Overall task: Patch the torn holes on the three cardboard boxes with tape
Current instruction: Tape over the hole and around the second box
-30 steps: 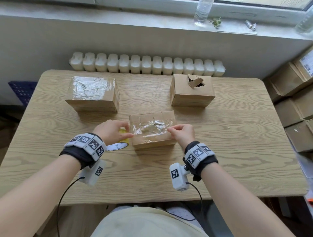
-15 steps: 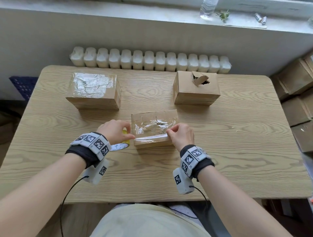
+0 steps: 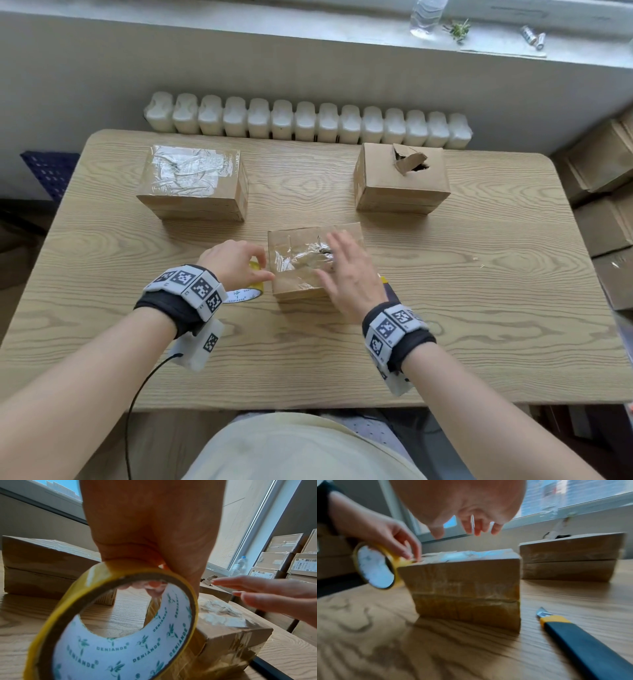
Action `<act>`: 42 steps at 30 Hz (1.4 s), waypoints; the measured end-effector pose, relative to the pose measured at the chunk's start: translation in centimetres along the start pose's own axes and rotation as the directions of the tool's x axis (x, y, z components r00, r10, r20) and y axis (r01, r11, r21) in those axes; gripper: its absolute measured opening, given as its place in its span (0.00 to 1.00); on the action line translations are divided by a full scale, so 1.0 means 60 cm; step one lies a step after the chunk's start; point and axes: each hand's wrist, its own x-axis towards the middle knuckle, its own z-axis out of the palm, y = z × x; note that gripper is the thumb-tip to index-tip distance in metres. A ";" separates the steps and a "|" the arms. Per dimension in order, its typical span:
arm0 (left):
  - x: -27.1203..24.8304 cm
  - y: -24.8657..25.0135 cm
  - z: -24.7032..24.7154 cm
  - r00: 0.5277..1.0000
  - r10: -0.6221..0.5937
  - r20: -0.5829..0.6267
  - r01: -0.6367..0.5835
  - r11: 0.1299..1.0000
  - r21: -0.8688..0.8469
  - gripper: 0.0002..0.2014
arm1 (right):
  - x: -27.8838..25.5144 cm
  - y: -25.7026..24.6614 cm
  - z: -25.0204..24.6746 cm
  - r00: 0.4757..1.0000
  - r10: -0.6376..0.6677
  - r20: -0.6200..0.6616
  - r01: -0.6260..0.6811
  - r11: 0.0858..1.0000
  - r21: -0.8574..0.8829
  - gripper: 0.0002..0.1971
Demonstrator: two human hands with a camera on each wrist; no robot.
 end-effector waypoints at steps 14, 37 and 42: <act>-0.007 0.005 -0.018 1.000 0.019 -0.008 -0.020 0.999 -0.044 0.11 | -0.008 0.015 0.062 0.952 -0.186 0.241 0.233 0.955 -0.185 0.46; -0.008 -0.003 -0.018 0.992 0.115 0.058 -0.098 0.965 -0.242 0.08 | -0.049 0.152 0.050 0.768 0.614 0.179 -0.577 0.786 -0.222 0.24; -0.009 -0.002 -0.017 0.993 0.102 0.061 -0.086 0.970 -0.225 0.06 | -0.047 0.146 0.044 0.742 0.626 0.239 -0.602 0.780 -0.171 0.22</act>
